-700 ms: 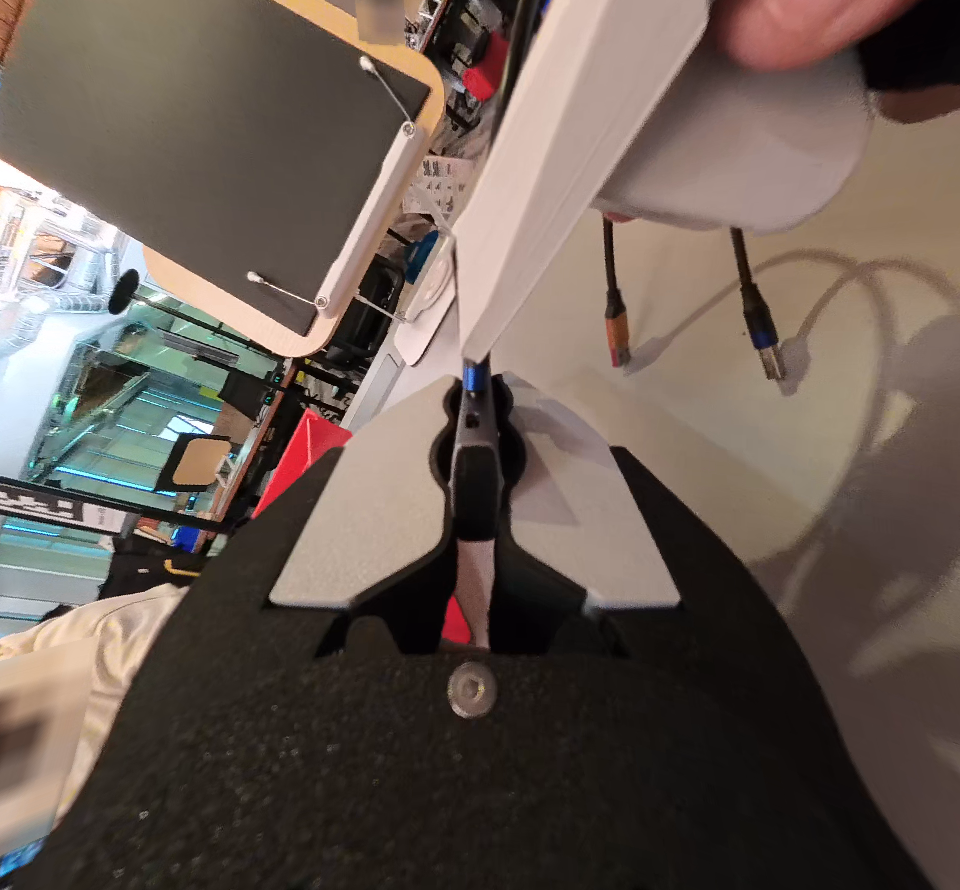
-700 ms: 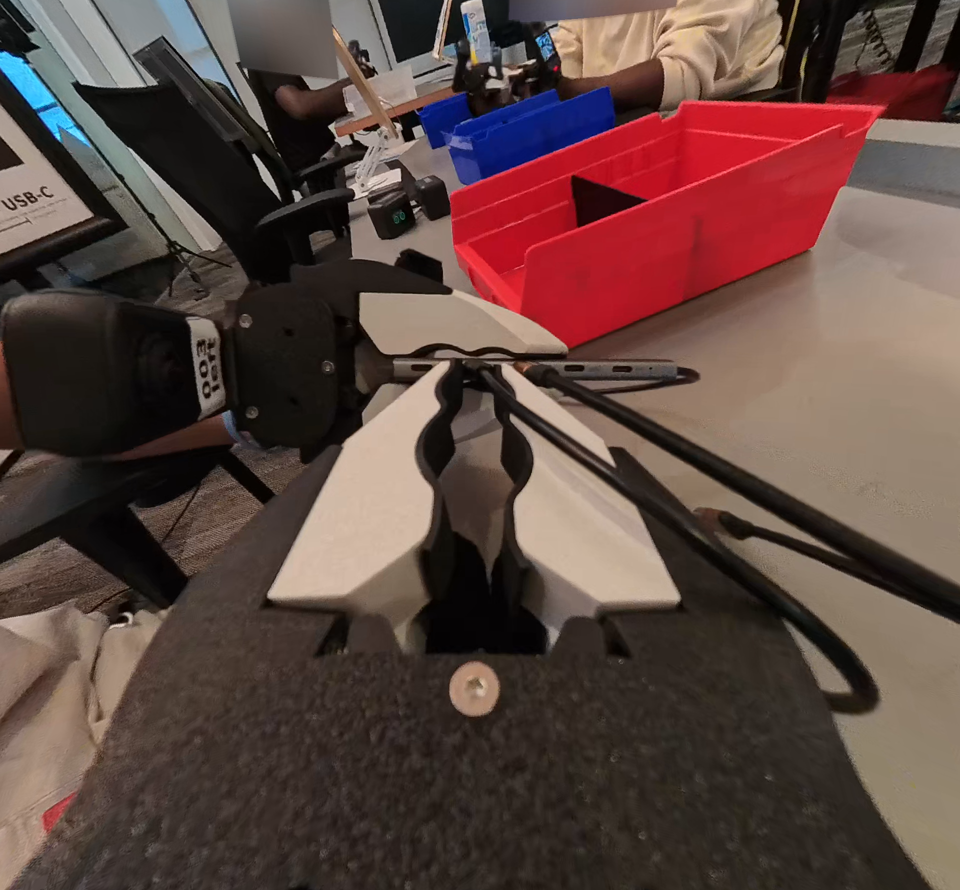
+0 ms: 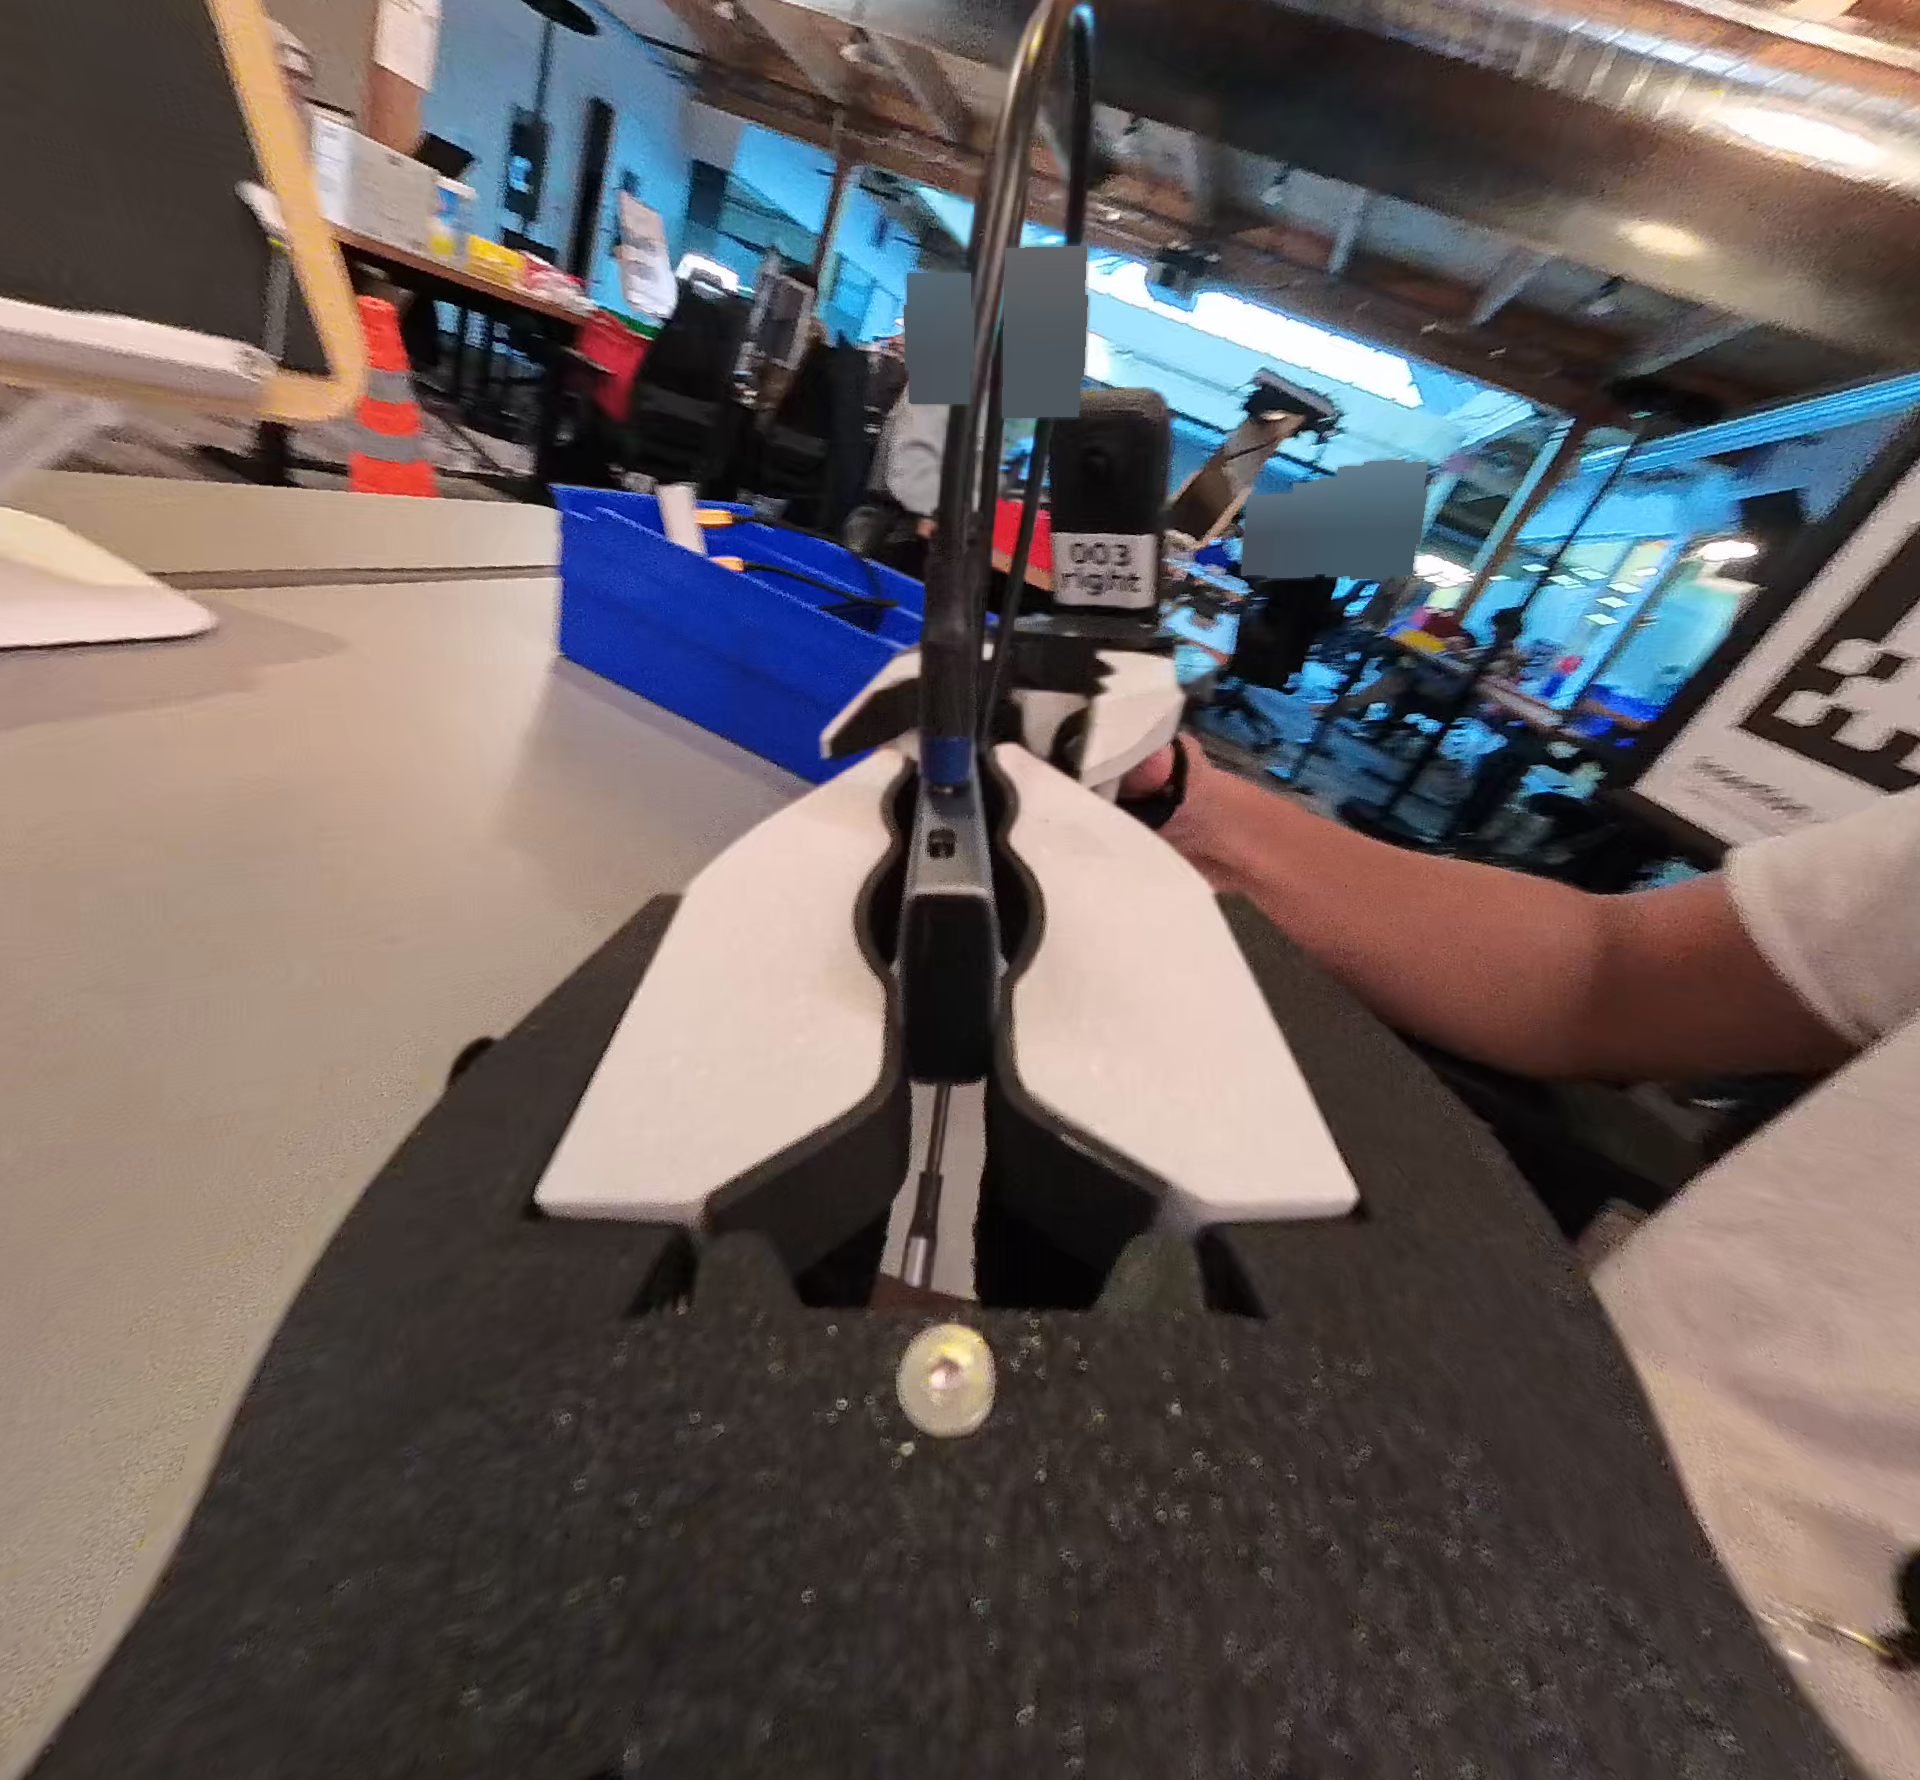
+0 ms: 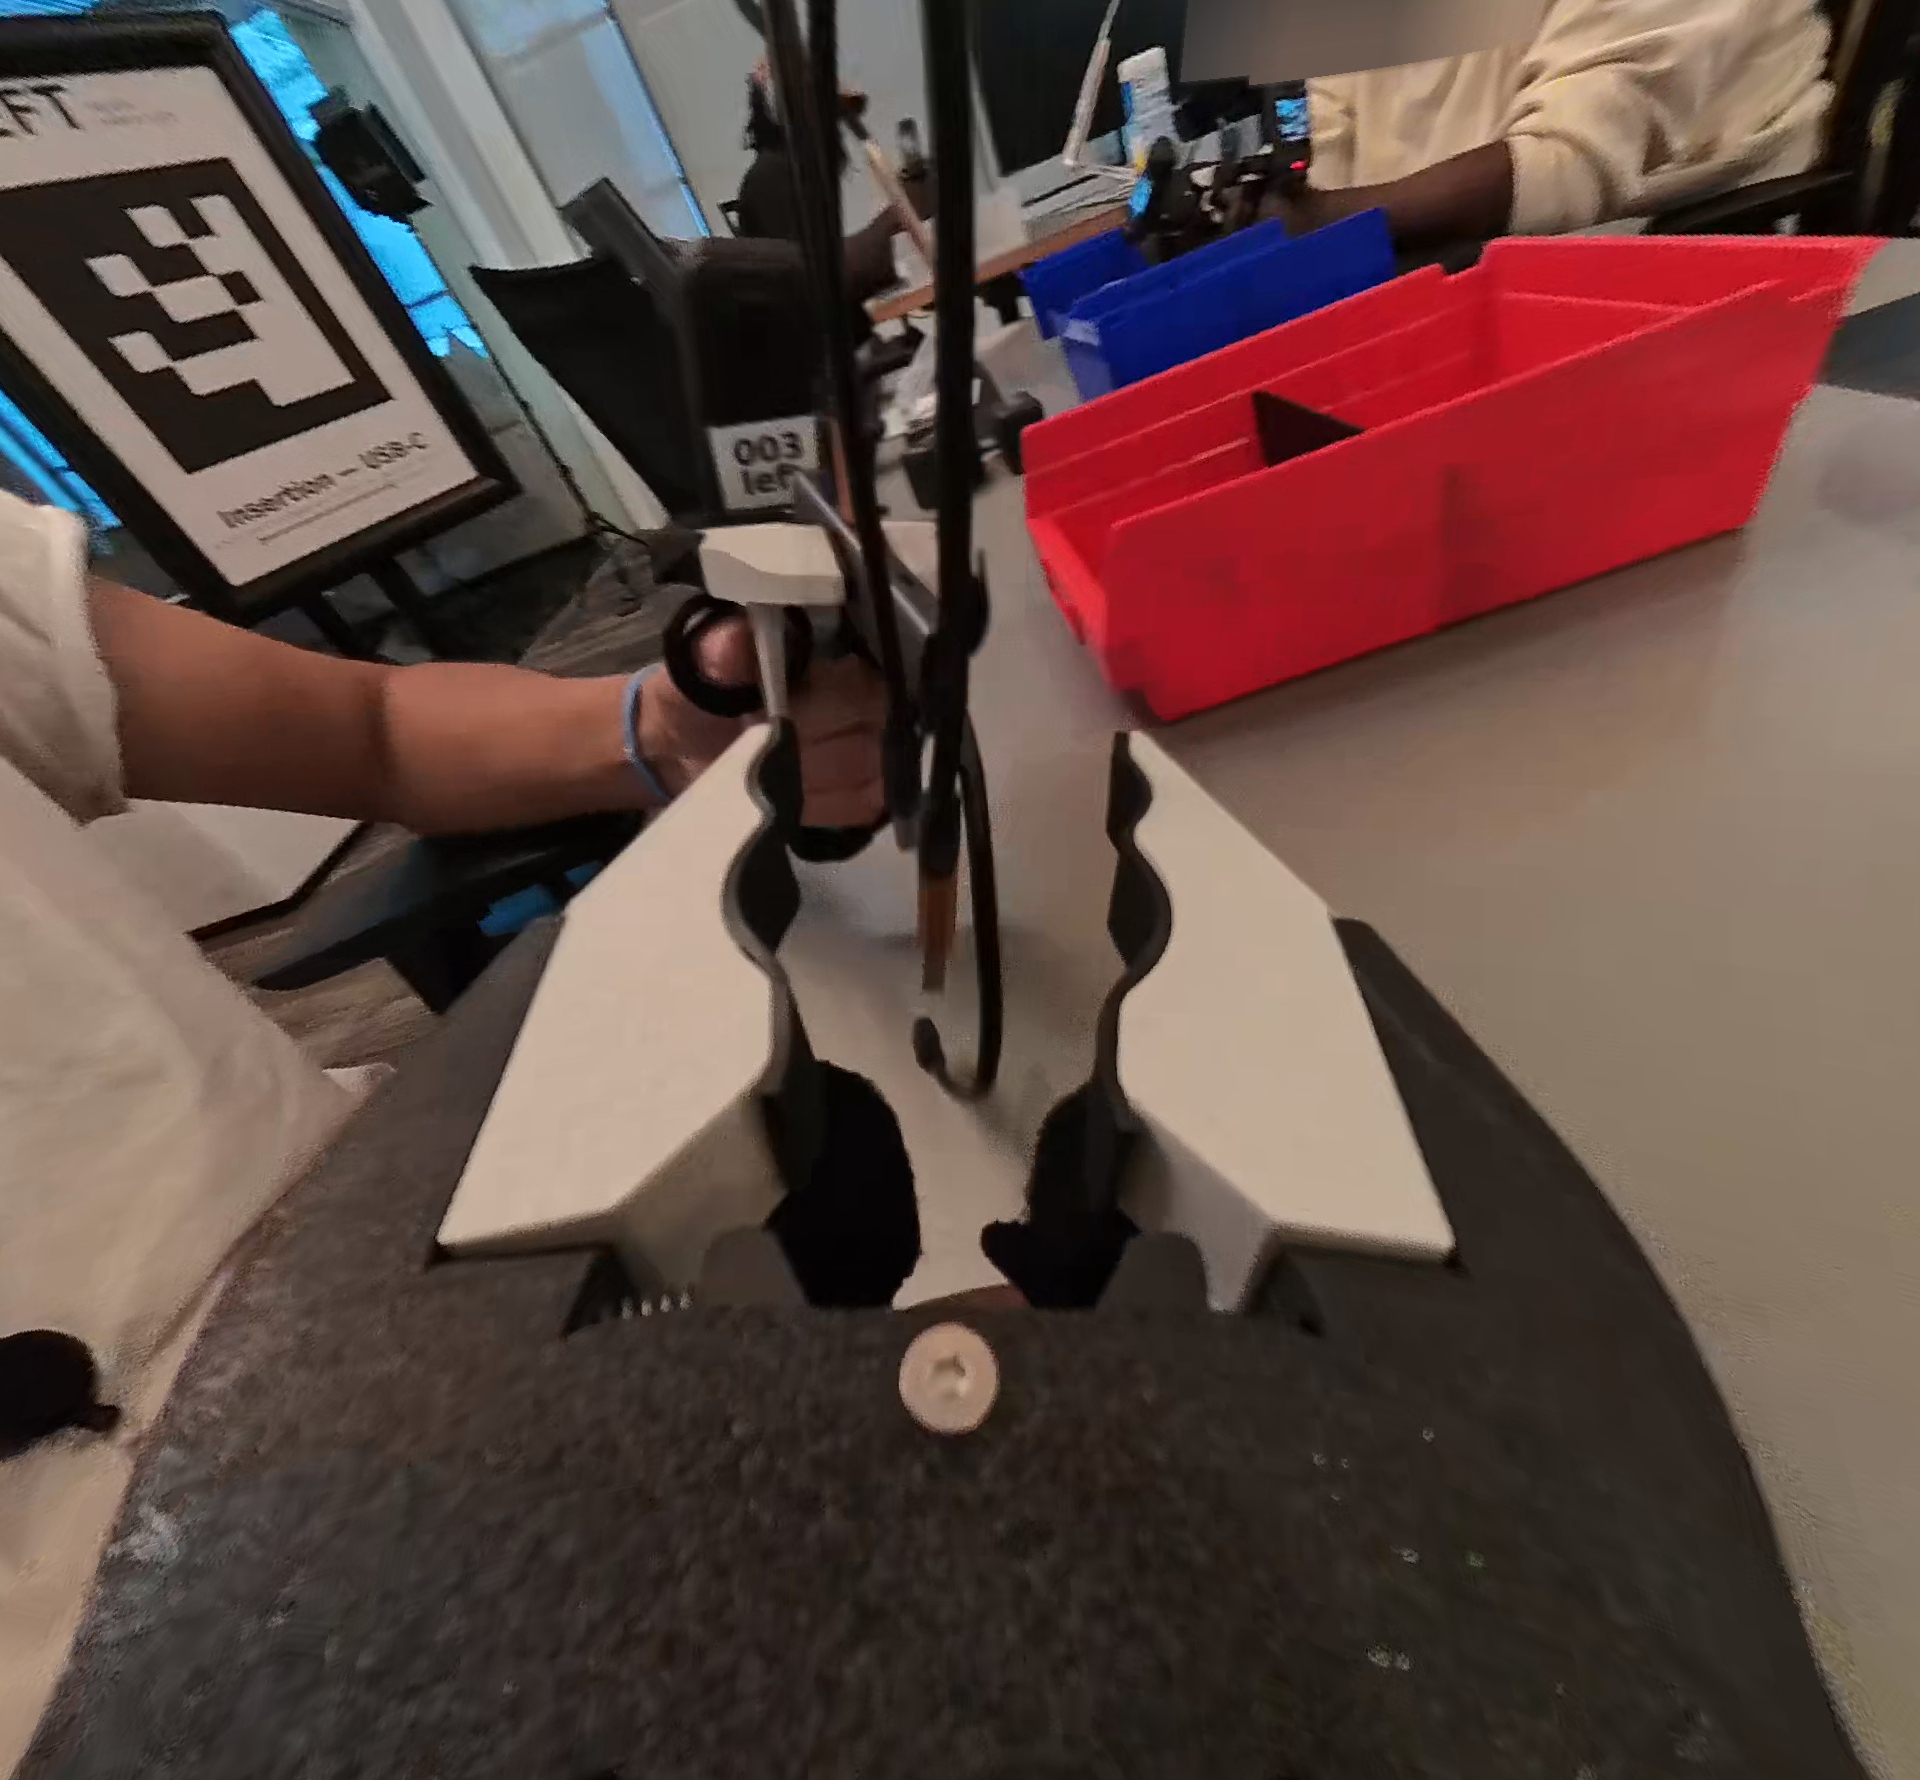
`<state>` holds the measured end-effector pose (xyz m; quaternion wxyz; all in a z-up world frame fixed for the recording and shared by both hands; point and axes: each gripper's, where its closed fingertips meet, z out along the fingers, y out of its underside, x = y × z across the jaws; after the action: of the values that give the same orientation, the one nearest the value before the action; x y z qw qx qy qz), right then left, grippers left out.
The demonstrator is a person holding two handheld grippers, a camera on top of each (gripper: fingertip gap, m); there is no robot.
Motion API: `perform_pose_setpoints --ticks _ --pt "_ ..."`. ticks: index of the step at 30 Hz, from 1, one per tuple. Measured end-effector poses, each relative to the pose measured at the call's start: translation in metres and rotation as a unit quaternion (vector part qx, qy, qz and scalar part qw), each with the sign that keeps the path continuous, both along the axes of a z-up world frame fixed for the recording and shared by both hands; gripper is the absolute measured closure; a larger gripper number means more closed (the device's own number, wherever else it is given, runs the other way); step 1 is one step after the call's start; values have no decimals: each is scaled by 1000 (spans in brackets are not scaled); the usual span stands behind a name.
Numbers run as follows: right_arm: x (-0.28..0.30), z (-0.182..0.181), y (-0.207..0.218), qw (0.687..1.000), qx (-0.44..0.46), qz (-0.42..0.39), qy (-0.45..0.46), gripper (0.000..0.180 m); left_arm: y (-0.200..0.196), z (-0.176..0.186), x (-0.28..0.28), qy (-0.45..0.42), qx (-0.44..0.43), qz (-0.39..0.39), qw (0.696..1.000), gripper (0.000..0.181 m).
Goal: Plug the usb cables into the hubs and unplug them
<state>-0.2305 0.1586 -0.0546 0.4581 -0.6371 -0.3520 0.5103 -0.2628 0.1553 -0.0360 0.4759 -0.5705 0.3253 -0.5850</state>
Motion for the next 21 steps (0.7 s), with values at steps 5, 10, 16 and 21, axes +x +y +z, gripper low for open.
perform_pose_setpoints --ticks 5,10,16,21 --pt "-15 6 -17 998 -6 48 25 167 -16 -6 14 -1 -16 -52 999 170" --pt "-11 8 -23 998 -8 63 30 170 -19 -4 17 -11 -27 -62 998 168" --pt "29 49 2 999 35 -9 20 170 -18 -9 10 27 -14 -47 998 142" --pt "118 124 44 985 112 -122 -41 170 -23 -20 11 60 2 -49 997 149"
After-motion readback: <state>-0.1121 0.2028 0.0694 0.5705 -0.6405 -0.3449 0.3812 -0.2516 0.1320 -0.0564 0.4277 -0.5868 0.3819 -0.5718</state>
